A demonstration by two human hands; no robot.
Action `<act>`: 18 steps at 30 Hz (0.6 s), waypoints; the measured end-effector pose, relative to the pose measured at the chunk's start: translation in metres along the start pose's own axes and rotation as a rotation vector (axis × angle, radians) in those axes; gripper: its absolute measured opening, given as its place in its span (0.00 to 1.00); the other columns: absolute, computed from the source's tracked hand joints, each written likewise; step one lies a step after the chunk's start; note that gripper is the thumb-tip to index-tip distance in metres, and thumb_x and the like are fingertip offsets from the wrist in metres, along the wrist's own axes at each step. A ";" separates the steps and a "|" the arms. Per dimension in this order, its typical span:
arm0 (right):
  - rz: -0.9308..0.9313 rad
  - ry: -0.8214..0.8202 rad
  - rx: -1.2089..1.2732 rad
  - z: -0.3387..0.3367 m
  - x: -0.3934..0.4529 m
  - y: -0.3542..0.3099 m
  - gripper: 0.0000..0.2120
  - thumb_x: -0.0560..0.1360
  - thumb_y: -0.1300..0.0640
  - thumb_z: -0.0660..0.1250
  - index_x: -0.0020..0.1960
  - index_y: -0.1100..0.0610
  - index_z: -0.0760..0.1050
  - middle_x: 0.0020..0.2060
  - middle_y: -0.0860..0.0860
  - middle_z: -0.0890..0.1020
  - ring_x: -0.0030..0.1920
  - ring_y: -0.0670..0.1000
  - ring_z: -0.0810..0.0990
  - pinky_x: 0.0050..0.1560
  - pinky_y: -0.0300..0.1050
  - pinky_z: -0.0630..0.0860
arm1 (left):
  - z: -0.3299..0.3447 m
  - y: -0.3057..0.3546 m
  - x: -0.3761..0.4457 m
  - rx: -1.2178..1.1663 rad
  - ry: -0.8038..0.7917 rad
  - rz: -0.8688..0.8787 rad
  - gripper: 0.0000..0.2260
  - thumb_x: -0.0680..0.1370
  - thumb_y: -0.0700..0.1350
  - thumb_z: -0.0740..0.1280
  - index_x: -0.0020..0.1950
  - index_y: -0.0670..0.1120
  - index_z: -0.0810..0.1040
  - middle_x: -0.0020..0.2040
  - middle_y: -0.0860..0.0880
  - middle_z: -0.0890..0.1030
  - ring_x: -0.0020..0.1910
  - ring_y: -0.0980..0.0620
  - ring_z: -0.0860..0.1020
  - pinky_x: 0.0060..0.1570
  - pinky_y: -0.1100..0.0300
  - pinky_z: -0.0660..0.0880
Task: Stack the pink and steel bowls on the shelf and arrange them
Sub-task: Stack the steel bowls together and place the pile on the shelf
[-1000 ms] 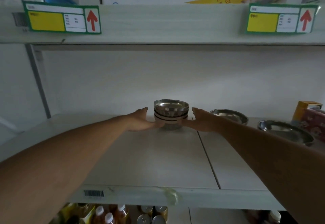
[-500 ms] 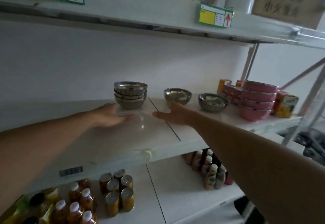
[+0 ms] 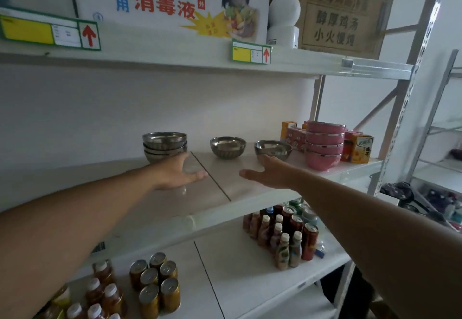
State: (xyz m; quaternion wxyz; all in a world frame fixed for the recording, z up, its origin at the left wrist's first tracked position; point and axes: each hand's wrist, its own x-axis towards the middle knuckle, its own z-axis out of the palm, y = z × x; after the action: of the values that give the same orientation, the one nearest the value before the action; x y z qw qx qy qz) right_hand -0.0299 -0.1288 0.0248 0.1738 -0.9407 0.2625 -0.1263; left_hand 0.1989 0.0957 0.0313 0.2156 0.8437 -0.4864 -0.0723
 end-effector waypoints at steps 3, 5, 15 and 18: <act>-0.064 -0.003 0.019 -0.011 -0.006 0.021 0.53 0.73 0.25 0.65 0.84 0.57 0.54 0.81 0.59 0.63 0.79 0.60 0.64 0.77 0.58 0.64 | 0.004 0.035 0.007 0.044 0.031 -0.010 0.59 0.66 0.85 0.64 0.87 0.48 0.61 0.86 0.47 0.67 0.82 0.44 0.69 0.79 0.48 0.68; -0.092 -0.016 0.021 -0.014 -0.009 0.036 0.54 0.72 0.24 0.64 0.85 0.55 0.52 0.82 0.58 0.61 0.80 0.59 0.62 0.78 0.61 0.63 | 0.013 0.054 0.012 0.086 0.043 -0.006 0.55 0.72 0.81 0.65 0.87 0.48 0.59 0.86 0.45 0.66 0.82 0.44 0.68 0.78 0.48 0.68; -0.005 0.037 0.010 0.000 0.000 0.102 0.47 0.73 0.25 0.65 0.79 0.57 0.65 0.72 0.59 0.73 0.67 0.59 0.75 0.66 0.55 0.76 | 0.069 0.094 0.030 0.138 0.019 -0.103 0.53 0.75 0.79 0.65 0.88 0.45 0.59 0.87 0.45 0.63 0.84 0.45 0.66 0.81 0.50 0.65; 0.036 0.060 0.030 -0.004 0.005 0.126 0.48 0.72 0.25 0.65 0.80 0.56 0.64 0.72 0.60 0.72 0.68 0.60 0.75 0.64 0.54 0.76 | 0.086 0.111 0.040 0.107 0.033 -0.104 0.52 0.75 0.78 0.65 0.87 0.45 0.60 0.87 0.46 0.65 0.84 0.45 0.67 0.80 0.51 0.66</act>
State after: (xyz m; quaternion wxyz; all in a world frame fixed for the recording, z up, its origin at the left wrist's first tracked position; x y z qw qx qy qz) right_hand -0.0837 -0.2335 -0.0207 0.1820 -0.9289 0.2826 -0.1554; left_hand 0.1036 -0.0114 0.0058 0.1742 0.8792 -0.4413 -0.0432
